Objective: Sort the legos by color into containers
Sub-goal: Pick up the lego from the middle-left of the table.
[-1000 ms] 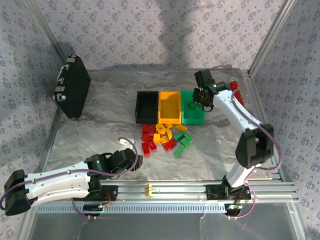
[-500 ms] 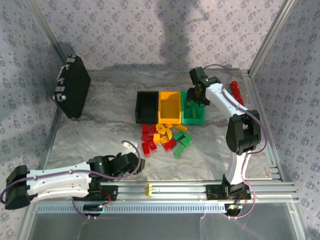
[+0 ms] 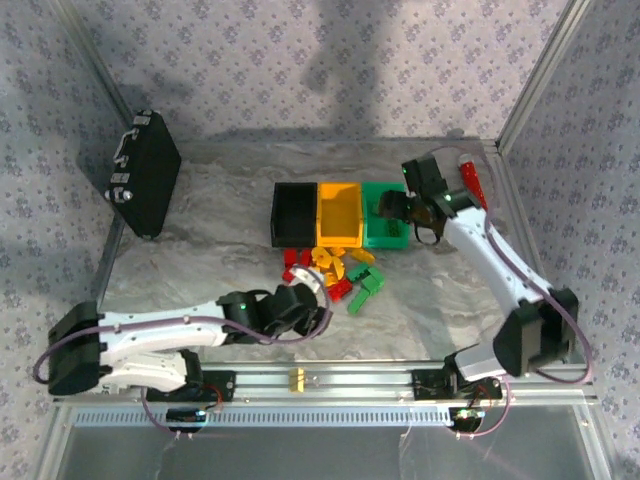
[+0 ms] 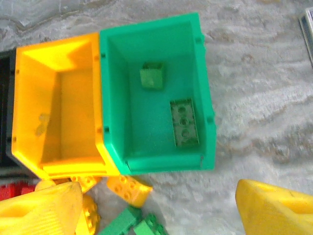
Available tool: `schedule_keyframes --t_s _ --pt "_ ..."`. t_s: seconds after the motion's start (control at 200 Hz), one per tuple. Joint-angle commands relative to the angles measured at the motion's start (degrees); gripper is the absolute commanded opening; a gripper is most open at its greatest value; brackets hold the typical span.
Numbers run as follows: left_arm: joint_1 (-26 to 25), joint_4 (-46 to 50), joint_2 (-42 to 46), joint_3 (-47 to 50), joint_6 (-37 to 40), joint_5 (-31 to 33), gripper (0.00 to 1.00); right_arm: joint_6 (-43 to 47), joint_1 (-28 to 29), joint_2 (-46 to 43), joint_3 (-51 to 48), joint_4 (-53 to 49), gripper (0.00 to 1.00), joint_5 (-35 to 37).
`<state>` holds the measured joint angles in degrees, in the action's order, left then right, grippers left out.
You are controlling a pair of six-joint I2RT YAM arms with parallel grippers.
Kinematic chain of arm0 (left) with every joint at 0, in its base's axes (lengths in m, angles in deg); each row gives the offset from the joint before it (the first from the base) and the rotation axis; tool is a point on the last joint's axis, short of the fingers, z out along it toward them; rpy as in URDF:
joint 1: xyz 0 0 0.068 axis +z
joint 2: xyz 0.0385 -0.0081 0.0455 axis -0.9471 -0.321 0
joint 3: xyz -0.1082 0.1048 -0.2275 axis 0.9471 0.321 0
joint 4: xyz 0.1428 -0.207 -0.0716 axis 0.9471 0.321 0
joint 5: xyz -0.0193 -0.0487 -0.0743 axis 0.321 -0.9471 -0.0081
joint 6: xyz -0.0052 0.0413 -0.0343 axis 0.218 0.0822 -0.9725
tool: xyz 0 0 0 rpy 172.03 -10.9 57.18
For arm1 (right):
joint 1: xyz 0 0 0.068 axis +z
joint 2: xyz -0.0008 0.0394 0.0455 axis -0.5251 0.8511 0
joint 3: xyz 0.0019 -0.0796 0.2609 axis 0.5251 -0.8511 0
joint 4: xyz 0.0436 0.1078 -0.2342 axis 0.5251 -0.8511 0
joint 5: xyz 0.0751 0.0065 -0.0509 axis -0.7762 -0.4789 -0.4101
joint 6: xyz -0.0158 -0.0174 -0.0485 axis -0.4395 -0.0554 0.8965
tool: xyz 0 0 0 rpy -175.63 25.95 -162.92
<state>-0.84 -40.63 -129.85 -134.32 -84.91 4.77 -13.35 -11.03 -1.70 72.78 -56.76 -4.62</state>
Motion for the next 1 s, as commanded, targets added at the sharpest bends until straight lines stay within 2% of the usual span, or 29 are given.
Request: schedule_keyframes --t_s 0.0,0.07,0.28,0.485,0.775,0.915,0.999 --pt "2.8 -3.0 -6.1 -6.2 6.3 -9.2 0.80 0.4 -0.2 -5.6 -5.4 1.1 0.84 -1.2" --pt "4.4 -1.9 -10.7 -10.7 7.9 -13.0 0.79 0.3 -0.3 -9.4 -8.8 0.7 0.85 -1.3" --pt "7.2 6.2 -26.4 -25.4 13.0 -18.0 0.76 -3.5 -0.3 -22.2 -22.4 4.4 0.86 -4.6" --pt "8.3 14.6 -38.0 -36.8 16.3 -19.3 0.71 -5.1 -0.3 -28.6 -28.7 3.9 0.86 -4.5" --pt "8.2 16.9 -45.7 -39.6 14.5 -20.7 0.61 -5.0 -1.5 -33.8 -33.7 3.4 0.86 -5.0" --pt "8.2 16.8 -46.9 -39.8 14.2 -21.0 0.50 -5.1 -2.7 -34.8 -34.6 3.9 0.86 -5.9" --pt "8.2 16.8 -47.1 -40.3 14.5 -20.2 0.39 -5.3 -3.3 -35.5 -34.9 4.3 0.86 -6.1"
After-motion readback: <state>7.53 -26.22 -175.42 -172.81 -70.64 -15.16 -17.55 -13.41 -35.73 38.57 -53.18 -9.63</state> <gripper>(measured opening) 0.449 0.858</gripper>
